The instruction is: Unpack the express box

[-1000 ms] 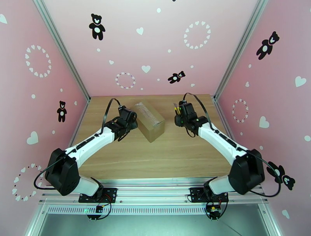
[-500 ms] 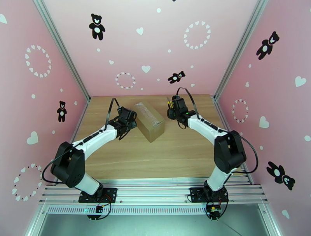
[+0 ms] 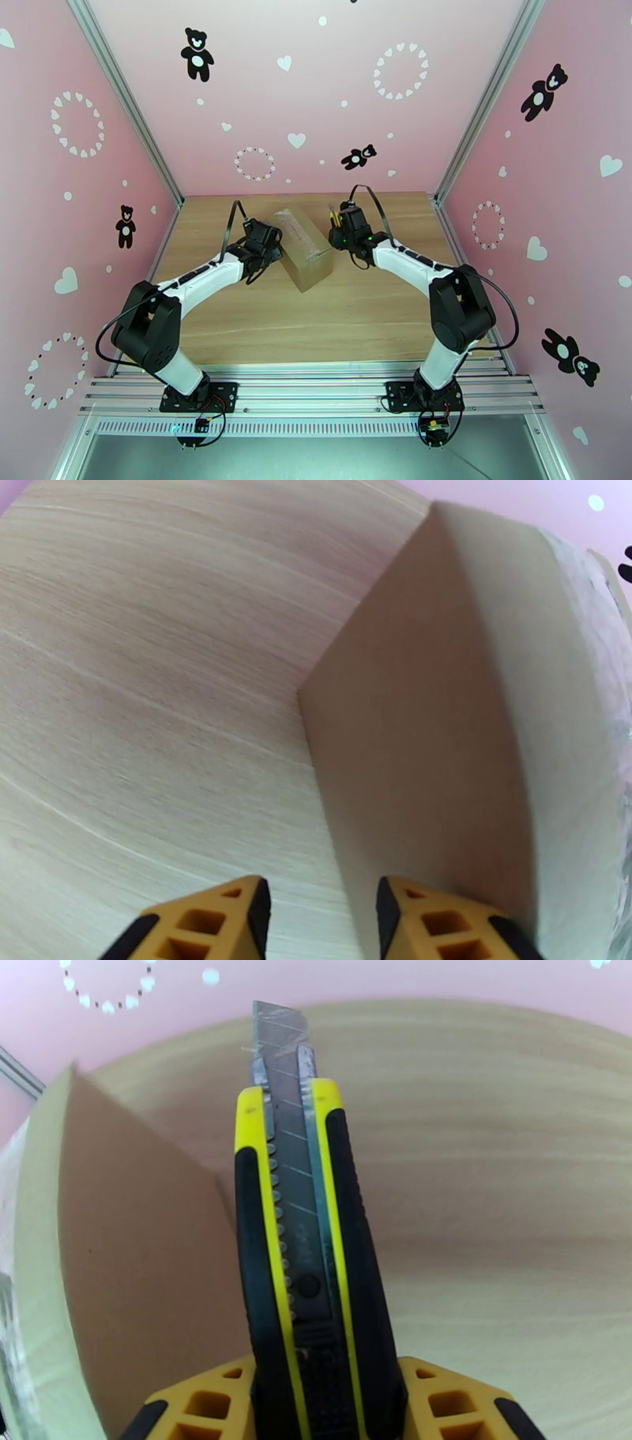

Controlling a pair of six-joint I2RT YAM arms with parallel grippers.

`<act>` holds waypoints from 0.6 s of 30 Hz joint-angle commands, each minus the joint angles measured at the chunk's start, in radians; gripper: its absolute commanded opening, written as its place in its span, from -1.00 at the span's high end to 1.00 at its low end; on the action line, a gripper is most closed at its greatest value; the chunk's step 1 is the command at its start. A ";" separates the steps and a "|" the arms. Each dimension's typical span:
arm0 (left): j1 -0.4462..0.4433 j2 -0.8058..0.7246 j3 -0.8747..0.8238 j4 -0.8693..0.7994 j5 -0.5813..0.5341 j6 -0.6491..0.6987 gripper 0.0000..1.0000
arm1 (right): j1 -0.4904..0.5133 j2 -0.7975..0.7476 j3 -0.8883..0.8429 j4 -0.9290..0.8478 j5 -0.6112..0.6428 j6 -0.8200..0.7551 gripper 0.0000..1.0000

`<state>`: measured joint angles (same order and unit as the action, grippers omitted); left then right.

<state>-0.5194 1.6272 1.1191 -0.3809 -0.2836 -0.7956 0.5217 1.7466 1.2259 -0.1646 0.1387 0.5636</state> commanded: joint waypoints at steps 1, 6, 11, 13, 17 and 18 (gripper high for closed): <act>-0.029 -0.011 -0.011 0.003 -0.001 -0.017 0.12 | 0.025 -0.077 -0.044 0.030 0.039 0.044 1.00; -0.079 -0.027 -0.040 0.002 -0.021 -0.045 0.12 | 0.066 -0.167 -0.142 0.032 0.097 0.091 1.00; -0.117 -0.047 -0.083 0.005 -0.026 -0.085 0.12 | 0.114 -0.279 -0.242 -0.001 0.166 0.167 1.00; -0.126 -0.060 -0.103 0.005 -0.026 -0.093 0.12 | 0.137 -0.326 -0.281 -0.017 0.199 0.201 1.00; -0.129 -0.092 -0.128 -0.011 -0.041 -0.097 0.12 | 0.182 -0.392 -0.341 -0.052 0.262 0.258 1.00; -0.128 -0.104 -0.137 -0.015 -0.047 -0.098 0.12 | 0.189 -0.404 -0.355 -0.060 0.272 0.270 1.00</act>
<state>-0.6395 1.5612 1.0058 -0.3801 -0.3031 -0.8780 0.6861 1.3888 0.9009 -0.2031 0.3538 0.7685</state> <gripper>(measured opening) 0.440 0.374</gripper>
